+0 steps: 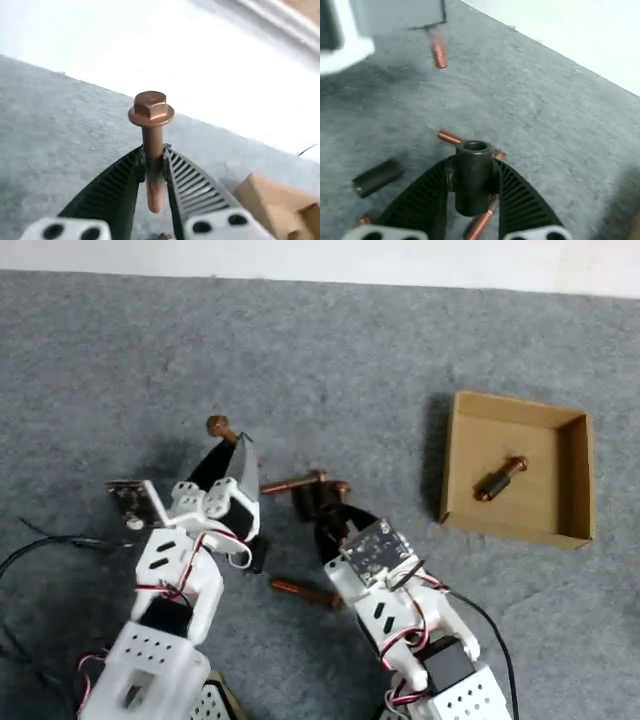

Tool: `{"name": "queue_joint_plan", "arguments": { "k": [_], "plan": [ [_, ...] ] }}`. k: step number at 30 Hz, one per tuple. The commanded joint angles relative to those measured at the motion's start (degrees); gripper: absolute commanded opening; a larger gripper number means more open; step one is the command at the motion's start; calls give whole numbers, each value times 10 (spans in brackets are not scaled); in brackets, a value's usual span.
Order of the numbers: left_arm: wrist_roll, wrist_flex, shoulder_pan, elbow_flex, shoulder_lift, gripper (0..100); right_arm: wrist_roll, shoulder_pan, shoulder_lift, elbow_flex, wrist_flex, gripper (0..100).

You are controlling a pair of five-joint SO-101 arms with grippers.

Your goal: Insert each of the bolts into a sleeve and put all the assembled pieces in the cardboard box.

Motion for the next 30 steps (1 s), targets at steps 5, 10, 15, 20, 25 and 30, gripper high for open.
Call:
{"name": "queue_joint_plan", "arguments": {
  "k": [5,10,15,20,25,30],
  "plan": [
    [61,145,1,15,-207,5,6,-32,-7,78,-45,5],
    [64,309,35,0,-344,5,7,-32,-7,78,-88,5],
    [65,323,54,-10,-313,5,68,-51,-6,78,-84,5],
    [64,324,90,-14,-325,5,90,-66,-6,78,-58,5],
    [64,325,113,-15,-325,5,91,-66,-6,78,-52,5],
    [64,326,131,-15,-326,5,91,-66,-6,78,-48,5]
  ]
}}
